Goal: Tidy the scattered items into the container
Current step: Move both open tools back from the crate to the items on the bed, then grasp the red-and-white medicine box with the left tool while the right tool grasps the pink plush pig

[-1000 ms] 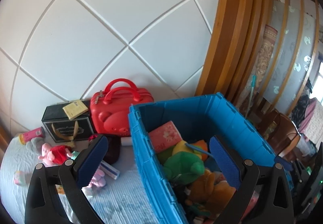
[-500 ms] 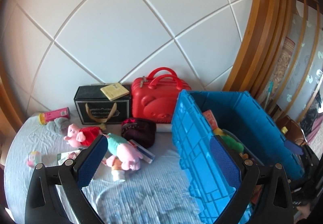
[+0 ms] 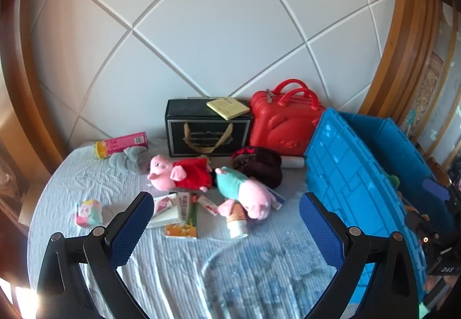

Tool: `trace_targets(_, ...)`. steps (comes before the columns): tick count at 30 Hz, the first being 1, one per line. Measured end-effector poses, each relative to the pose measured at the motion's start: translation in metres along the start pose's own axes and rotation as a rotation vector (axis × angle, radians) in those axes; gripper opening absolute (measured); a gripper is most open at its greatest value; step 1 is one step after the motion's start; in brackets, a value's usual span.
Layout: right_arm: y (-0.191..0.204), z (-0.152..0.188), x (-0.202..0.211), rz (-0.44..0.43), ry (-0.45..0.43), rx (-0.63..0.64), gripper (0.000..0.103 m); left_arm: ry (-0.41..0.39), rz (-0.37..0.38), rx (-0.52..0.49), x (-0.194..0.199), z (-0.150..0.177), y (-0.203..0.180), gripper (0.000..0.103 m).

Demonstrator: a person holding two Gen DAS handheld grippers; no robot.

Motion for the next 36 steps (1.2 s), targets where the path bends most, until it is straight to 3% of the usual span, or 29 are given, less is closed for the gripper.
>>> trace_targets(7,0.041,0.005,-0.053,-0.041,0.046,0.015,0.102,0.072,-0.042,0.034,-0.032,0.017,0.072,0.102)
trace_targets(14,0.068,0.028,-0.134,-0.074,0.094,0.029,0.102,0.139,-0.062,0.061,-0.094,0.041,0.127,0.102)
trace_targets(20,0.078,0.056,-0.207,-0.081,0.144,0.024,0.102,0.167,-0.067,0.001,-0.166,0.063,0.154,0.101)
trace_targets(31,0.086,0.084,-0.297,-0.052,0.207,0.07,0.102,0.235,-0.037,-0.087,-0.28,0.081,0.197,0.097)
trace_targets(36,0.081,0.092,-0.327,-0.041,0.237,0.088,0.102,0.311,-0.009,-0.08,-0.311,0.097,0.202,0.085)
Point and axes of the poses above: each gripper's, at about its wrist camera, not at the fingertips, and x roughly against the way its jaws point, y to its left, z to its underside, the point moved 9 cm from there along -x, roughly the way its jaws point, and after that the axes turned 12 degrees about x, right-handed, at the moved point
